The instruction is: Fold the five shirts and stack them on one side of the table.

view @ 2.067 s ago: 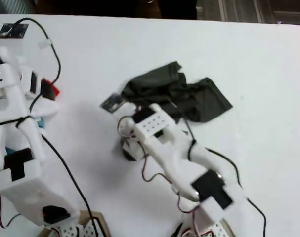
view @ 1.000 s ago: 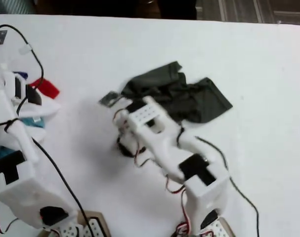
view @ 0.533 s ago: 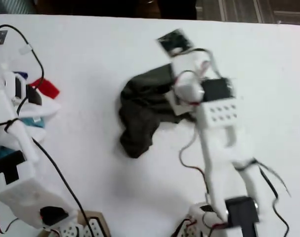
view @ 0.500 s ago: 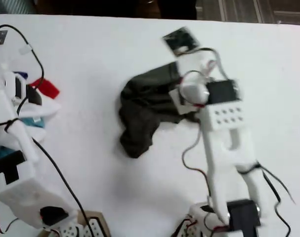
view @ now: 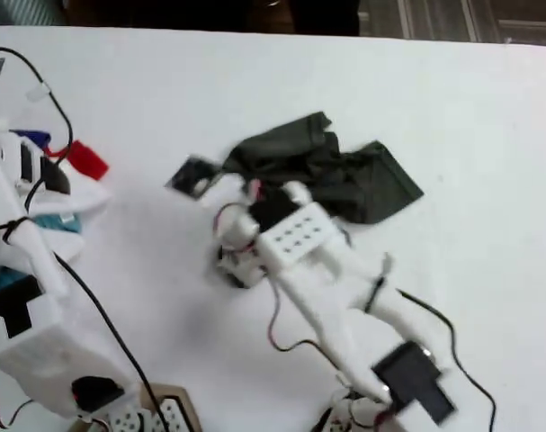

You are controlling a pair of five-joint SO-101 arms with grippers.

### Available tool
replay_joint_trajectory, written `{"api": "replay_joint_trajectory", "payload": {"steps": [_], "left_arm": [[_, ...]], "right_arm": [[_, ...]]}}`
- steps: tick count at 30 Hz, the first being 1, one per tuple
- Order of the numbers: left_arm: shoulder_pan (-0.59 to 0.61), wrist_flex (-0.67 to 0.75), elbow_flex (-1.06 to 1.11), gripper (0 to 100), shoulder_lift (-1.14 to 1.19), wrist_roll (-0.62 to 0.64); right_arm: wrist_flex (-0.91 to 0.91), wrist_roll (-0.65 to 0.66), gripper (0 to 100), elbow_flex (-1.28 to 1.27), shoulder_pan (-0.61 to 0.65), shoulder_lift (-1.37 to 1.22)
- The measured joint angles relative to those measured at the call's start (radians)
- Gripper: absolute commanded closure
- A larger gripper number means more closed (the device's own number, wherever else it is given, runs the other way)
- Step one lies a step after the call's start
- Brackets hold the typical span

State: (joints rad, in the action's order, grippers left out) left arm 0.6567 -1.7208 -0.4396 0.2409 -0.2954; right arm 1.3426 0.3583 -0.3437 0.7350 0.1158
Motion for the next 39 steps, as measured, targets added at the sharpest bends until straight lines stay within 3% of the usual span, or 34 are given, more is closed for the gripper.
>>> {"api": "replay_joint_trajectory", "payload": {"steps": [6,11,13,15,17,22,33,39], "left_arm": [[0.009,0.000,0.000,72,0.000,0.000],[0.008,0.000,0.000,72,0.000,0.000],[0.008,0.000,0.000,72,0.000,0.000],[0.008,0.000,0.000,72,0.000,0.000],[0.008,0.000,0.000,72,0.000,0.000],[0.008,0.000,0.000,72,0.000,0.000],[0.003,-0.026,0.003,72,0.000,0.000],[-0.114,-0.041,0.003,72,0.000,0.000]], "right_arm": [[-0.075,0.000,71.1,0.000,0.101,-0.187],[-0.150,0.000,71.6,0.000,0.098,-0.319],[-0.170,0.003,79.5,0.002,0.075,-0.347],[-0.183,0.006,98.1,0.006,0.034,-0.358],[-0.184,0.006,94.5,0.026,-0.020,-0.359],[-0.121,0.006,98.0,0.083,-0.144,-0.353],[0.212,0.006,97.8,0.321,-0.321,0.158],[0.276,0.006,97.8,0.440,-0.508,0.485]]}}
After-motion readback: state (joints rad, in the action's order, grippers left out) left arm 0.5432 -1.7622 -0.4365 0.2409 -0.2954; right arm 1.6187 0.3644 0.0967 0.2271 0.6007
